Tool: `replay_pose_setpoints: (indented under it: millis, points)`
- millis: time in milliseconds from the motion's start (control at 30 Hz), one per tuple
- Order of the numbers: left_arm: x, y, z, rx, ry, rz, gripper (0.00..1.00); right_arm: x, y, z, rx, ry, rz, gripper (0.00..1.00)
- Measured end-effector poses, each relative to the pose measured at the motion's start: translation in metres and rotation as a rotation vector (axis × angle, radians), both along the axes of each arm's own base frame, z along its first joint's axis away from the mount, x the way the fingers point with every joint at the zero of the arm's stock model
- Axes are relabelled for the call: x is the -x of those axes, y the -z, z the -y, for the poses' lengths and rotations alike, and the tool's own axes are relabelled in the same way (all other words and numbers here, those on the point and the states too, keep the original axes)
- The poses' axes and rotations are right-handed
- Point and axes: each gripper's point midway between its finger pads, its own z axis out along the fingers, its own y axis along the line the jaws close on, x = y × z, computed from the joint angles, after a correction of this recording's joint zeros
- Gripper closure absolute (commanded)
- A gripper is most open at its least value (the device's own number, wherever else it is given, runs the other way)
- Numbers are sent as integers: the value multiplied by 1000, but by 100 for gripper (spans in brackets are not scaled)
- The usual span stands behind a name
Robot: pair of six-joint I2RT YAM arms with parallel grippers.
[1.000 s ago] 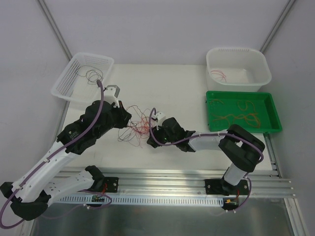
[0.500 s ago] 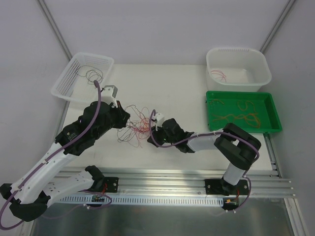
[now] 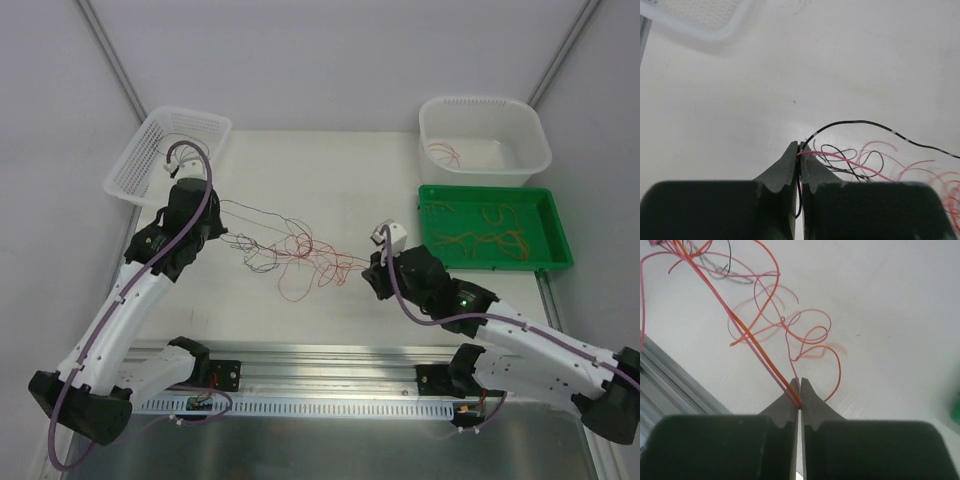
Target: Untangle the cables
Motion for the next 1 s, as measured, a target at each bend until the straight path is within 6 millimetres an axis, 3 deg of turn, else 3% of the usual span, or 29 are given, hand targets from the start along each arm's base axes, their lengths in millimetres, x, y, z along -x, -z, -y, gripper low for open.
replay_pose_setpoints:
  millis: [200, 333, 533, 633, 733, 833, 933, 1000]
  points:
    - [-22, 45, -18, -68, -47, -167, 100, -1, -110, 56, -17, 122, 154, 99]
    - [-30, 77, -23, -115, -45, -283, 100, 6, -174, 82, -63, 159, 233, 99]
    - [-33, 121, -29, -182, -25, -442, 100, 17, -275, 98, -167, 142, 360, 99]
    - [-27, 137, -33, -205, -18, -517, 100, 17, -309, 98, -197, 133, 409, 99]
    - [-22, 143, -33, -212, -5, -555, 99, 13, -321, 88, -194, 106, 422, 99]
    - [-21, 139, -30, -196, 8, -545, 92, 2, -307, 64, -147, 64, 380, 99]
    - [-21, 128, -26, -169, 22, -505, 85, -19, -261, 35, -55, 39, 284, 99]
    - [-21, 116, -23, -144, 35, -458, 73, -33, -211, 19, 22, 29, 178, 99]
